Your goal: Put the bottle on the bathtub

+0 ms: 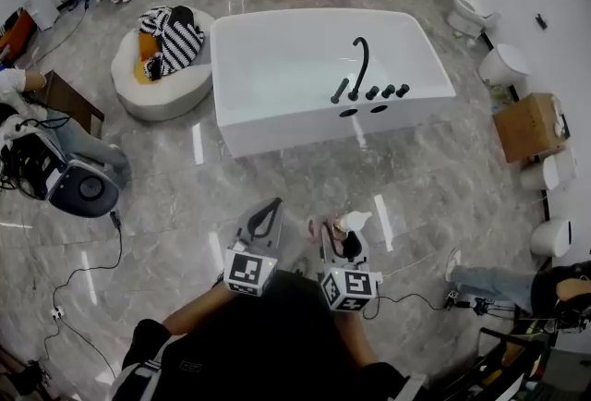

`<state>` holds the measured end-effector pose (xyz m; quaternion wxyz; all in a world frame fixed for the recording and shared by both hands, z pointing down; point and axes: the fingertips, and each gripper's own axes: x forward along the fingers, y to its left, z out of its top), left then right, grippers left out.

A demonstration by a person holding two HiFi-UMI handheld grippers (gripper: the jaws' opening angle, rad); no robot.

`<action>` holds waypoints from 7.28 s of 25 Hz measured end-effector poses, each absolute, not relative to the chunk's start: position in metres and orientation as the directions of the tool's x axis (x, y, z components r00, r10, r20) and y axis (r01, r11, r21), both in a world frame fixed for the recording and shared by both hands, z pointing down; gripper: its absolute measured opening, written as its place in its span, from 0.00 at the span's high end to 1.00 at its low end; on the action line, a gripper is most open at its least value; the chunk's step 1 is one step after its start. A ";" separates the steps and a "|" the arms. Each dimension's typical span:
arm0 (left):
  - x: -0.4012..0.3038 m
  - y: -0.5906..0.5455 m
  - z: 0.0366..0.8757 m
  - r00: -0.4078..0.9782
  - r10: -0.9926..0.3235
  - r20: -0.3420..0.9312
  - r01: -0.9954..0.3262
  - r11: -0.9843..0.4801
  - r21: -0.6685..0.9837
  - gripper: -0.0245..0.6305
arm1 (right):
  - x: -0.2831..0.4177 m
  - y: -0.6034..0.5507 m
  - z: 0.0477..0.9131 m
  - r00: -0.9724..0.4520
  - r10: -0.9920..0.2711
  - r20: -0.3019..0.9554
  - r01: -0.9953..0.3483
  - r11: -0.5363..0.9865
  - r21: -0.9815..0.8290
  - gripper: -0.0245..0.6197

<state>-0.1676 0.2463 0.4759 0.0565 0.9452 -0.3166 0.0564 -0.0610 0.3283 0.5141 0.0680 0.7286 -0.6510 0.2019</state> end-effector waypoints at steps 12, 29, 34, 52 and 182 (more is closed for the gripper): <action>-0.199 0.204 0.476 0.822 -0.551 0.140 -0.565 -0.820 0.092 0.94 | -0.080 0.286 0.507 0.136 -0.917 0.374 -0.967 -0.205 -0.151 0.63; -0.140 0.113 0.492 0.767 -0.620 0.165 -0.638 -0.764 0.098 0.94 | -0.009 0.174 0.525 0.044 -0.924 0.381 -0.979 -0.116 -0.168 0.63; -0.092 0.077 0.487 0.741 -0.654 0.154 -0.670 -0.736 0.098 0.94 | 0.037 0.130 0.523 -0.007 -0.925 0.379 -0.986 -0.056 -0.155 0.63; 0.037 -0.017 0.489 0.586 -0.788 0.188 -0.810 -0.577 0.104 0.94 | 0.170 -0.003 0.544 -0.217 -0.888 0.405 -0.974 0.172 -0.146 0.63; 0.037 -0.049 0.465 0.537 -0.831 0.142 -0.843 -0.527 0.107 0.94 | 0.171 -0.062 0.664 -0.239 -0.771 0.591 -0.959 0.092 -0.269 0.94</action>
